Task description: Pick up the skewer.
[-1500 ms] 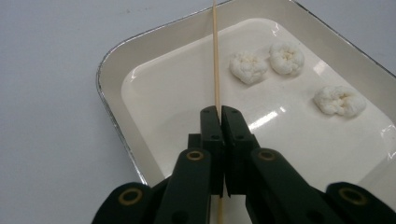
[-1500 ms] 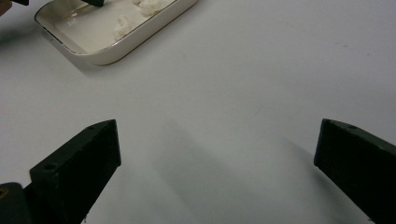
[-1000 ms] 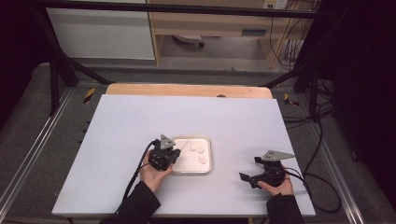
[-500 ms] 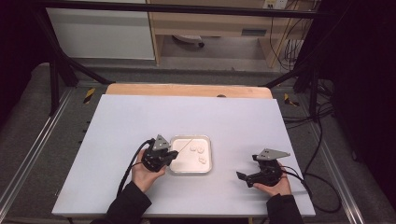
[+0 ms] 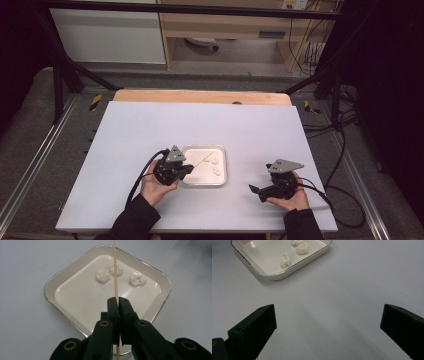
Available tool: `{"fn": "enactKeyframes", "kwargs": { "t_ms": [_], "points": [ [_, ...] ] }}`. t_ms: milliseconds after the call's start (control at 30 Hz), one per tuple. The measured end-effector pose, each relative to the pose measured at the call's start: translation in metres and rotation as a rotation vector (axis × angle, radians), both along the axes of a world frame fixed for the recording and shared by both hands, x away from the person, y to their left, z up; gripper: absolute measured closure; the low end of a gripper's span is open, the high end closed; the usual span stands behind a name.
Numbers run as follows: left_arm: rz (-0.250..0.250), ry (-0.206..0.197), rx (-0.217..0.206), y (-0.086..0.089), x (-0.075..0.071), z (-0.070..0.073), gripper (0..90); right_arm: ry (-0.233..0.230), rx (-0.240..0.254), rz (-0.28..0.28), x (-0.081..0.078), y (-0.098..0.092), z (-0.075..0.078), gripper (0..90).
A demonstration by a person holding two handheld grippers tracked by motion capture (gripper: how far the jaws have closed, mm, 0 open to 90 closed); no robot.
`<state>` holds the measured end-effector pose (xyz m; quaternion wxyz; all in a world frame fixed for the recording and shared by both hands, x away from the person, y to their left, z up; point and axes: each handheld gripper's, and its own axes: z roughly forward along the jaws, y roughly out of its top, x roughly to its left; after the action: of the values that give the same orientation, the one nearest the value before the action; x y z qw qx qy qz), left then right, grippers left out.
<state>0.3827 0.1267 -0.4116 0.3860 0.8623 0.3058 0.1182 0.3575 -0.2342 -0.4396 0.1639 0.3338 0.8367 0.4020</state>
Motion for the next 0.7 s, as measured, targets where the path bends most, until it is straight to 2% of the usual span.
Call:
{"fn": "enactKeyframes", "kwargs": {
  "t_ms": [233,433,700],
  "points": [
    [-0.039,0.003,0.015,-0.006,0.001,0.005,88.3,-0.033,-0.061,0.030,-0.003,0.009,0.004,1.6],
    [-0.074,0.005,0.033,-0.014,0.003,0.012,88.3,-0.054,-0.095,0.051,-0.004,0.016,0.008,1.6],
    [-0.118,0.005,0.061,-0.028,0.004,0.017,88.3,-0.107,-0.171,0.091,-0.007,0.027,0.012,2.8]
  ]
}}
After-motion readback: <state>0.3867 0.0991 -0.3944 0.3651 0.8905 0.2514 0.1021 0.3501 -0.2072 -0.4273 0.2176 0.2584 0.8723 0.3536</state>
